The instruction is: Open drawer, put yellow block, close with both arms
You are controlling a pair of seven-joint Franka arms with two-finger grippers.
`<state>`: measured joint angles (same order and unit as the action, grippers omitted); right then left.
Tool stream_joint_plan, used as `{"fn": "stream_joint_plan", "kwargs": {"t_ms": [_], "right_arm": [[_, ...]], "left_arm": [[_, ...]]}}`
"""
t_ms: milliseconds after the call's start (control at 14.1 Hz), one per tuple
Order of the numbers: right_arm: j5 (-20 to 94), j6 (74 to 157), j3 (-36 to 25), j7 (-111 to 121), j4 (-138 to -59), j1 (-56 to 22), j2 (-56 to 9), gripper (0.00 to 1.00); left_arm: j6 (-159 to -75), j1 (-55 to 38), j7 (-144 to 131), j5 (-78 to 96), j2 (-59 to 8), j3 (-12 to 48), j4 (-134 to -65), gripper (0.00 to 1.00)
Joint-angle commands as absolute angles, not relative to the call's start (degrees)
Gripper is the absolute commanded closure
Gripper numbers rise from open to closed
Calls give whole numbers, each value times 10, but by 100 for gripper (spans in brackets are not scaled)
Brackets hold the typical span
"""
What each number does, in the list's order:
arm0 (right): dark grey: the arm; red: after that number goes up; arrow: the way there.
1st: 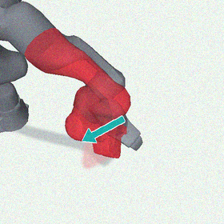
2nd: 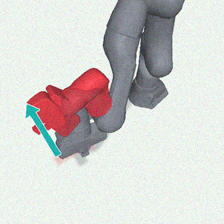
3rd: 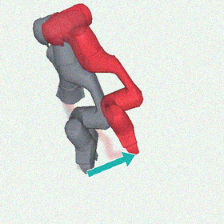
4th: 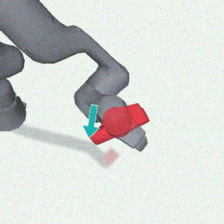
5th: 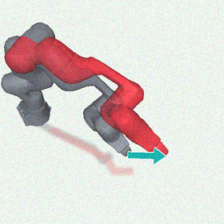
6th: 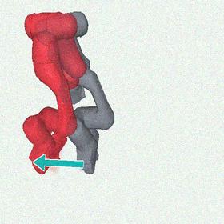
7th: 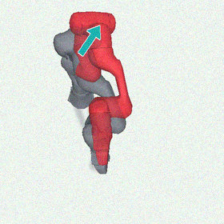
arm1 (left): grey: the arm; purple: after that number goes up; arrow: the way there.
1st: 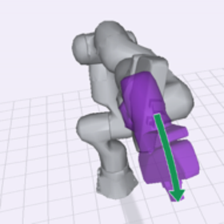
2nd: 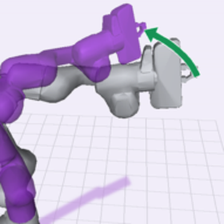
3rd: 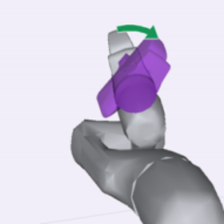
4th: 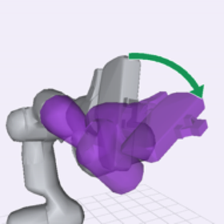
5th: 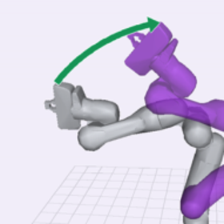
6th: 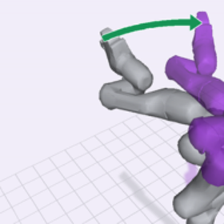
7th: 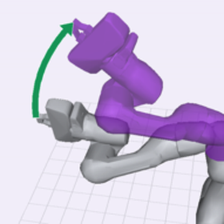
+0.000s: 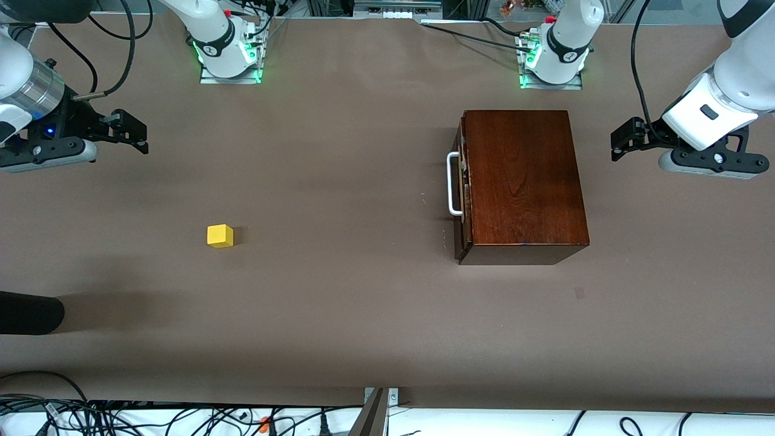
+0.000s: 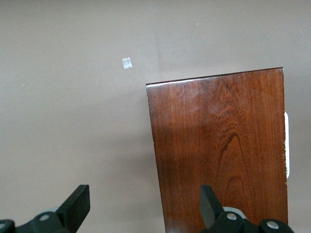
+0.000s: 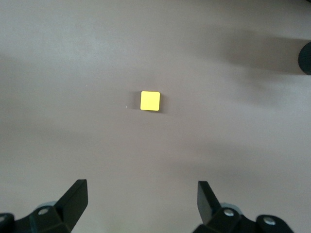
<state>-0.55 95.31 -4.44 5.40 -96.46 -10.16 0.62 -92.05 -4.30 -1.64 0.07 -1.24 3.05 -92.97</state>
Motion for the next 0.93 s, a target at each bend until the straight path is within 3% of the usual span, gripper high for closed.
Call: {"fn": "stream_joint_plan", "kwargs": {"t_ms": [0, 712, 854], "right_arm": [[-4, 944, -46, 53, -952, -103, 4, 0], [-4, 944, -46, 53, -952, -103, 4, 0], [-4, 944, -46, 53, -952, -103, 4, 0]], "left_arm": [[-906, -43, -13, 8, -22, 32, -910, 0], [-888, -50, -16, 8, -23, 36, -911, 0], [-876, -53, -16, 5, -54, 37, -905, 0]]}}
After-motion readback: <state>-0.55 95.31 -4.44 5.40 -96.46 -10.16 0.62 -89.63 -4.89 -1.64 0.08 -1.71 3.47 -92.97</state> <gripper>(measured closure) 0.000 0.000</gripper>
